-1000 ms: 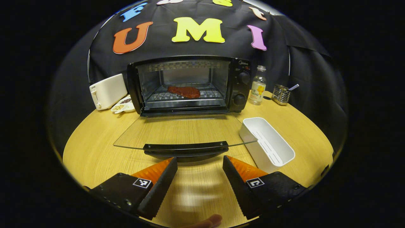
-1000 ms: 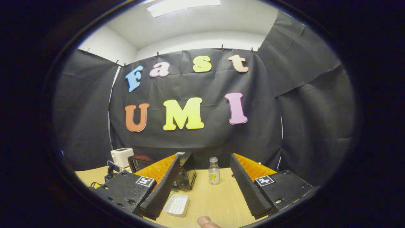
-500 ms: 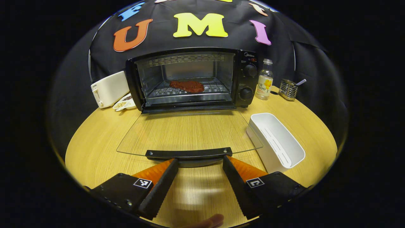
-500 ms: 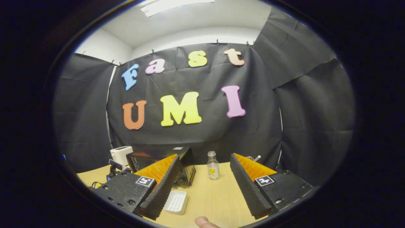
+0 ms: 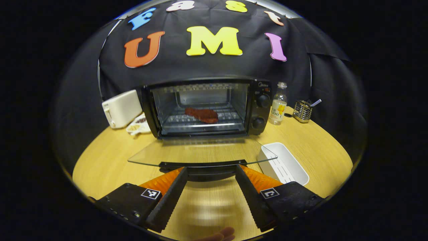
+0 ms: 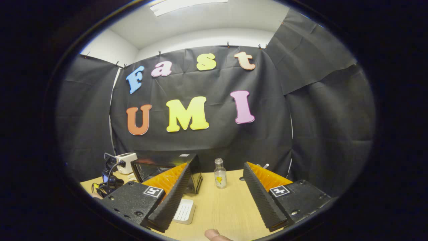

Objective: Open the electric oven with the left hand, put the food in, and close the electric oven.

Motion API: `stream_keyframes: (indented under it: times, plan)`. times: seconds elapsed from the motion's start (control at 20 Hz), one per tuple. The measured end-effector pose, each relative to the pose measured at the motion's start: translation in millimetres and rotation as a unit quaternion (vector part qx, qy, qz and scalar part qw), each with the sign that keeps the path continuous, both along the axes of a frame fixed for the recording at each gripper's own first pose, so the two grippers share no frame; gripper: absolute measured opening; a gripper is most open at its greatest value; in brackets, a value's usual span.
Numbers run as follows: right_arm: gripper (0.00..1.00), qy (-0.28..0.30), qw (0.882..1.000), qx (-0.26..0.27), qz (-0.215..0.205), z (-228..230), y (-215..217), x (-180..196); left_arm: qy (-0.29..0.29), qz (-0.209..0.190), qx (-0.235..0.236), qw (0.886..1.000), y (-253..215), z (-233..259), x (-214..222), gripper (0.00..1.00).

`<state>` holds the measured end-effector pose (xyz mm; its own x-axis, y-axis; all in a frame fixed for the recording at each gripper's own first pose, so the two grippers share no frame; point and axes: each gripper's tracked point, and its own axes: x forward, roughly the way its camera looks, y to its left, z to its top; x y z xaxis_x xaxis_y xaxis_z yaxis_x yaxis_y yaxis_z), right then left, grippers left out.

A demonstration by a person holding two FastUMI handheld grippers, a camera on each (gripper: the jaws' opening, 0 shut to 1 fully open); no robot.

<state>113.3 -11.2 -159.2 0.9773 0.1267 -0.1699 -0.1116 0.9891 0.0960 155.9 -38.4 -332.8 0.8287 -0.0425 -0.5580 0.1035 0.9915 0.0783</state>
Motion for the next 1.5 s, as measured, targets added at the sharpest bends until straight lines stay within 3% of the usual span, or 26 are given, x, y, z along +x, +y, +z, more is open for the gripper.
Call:
stream_keyframes:
  times: [0.05,0.15,0.2,0.35,0.45,0.55,0.65,0.8,0.95,1.0,1.05,1.1,1.3,1.35,1.5]
  plan:
    - [0.96,0.001,1.000,0.001,0.000,1,-1,-2,-0.001,0.004,0.000,1.000,0,1,3,0.92]
    - [1.00,0.000,1.000,0.001,-0.004,3,-6,-7,0.000,0.009,-0.009,1.000,-1,6,5,0.93]
    - [0.96,-0.001,1.000,-0.001,-0.007,4,-9,-9,-0.004,0.008,-0.010,1.000,0,11,8,0.93]
    - [1.00,-0.005,1.000,-0.015,-0.012,8,-15,-15,-0.021,0.005,-0.009,1.000,1,22,16,0.93]
    - [0.96,-0.007,1.000,-0.020,-0.022,10,-23,-16,-0.032,0.002,-0.008,0.999,0,31,23,0.94]
    - [1.00,-0.007,1.000,-0.018,-0.024,12,-25,-19,-0.042,-0.003,-0.004,0.999,3,40,31,0.93]
    - [0.96,-0.007,1.000,-0.016,-0.025,13,-28,-21,-0.048,0.001,-0.011,0.999,5,46,39,0.94]
    - [1.00,-0.011,0.999,-0.023,-0.027,15,-36,-25,-0.051,0.001,-0.011,0.999,1,55,47,0.94]
    - [0.96,-0.014,0.998,-0.032,-0.043,18,-51,-28,-0.056,-0.004,-0.007,0.998,-3,62,55,0.95]
    - [1.00,-0.011,0.998,-0.031,-0.048,17,-56,-28,-0.058,-0.008,-0.006,0.998,-6,63,58,0.95]
    - [0.96,-0.010,0.998,-0.028,-0.051,18,-59,-30,-0.057,-0.011,-0.006,0.998,-9,63,64,0.95]
    - [1.00,-0.010,0.998,-0.024,-0.053,20,-61,-32,-0.052,-0.009,-0.003,0.999,-9,61,65,0.95]
    - [1.00,-0.010,0.998,-0.019,-0.062,24,-71,-39,-0.096,-0.011,-0.021,0.995,-11,82,104,0.93]
    - [0.96,-0.010,0.998,-0.018,-0.063,26,-71,-42,-0.101,-0.012,-0.028,0.994,-10,85,115,0.93]
    - [1.00,-0.014,0.998,-0.018,-0.060,35,-69,-52,-0.105,-0.001,-0.046,0.993,-1,98,137,0.94]
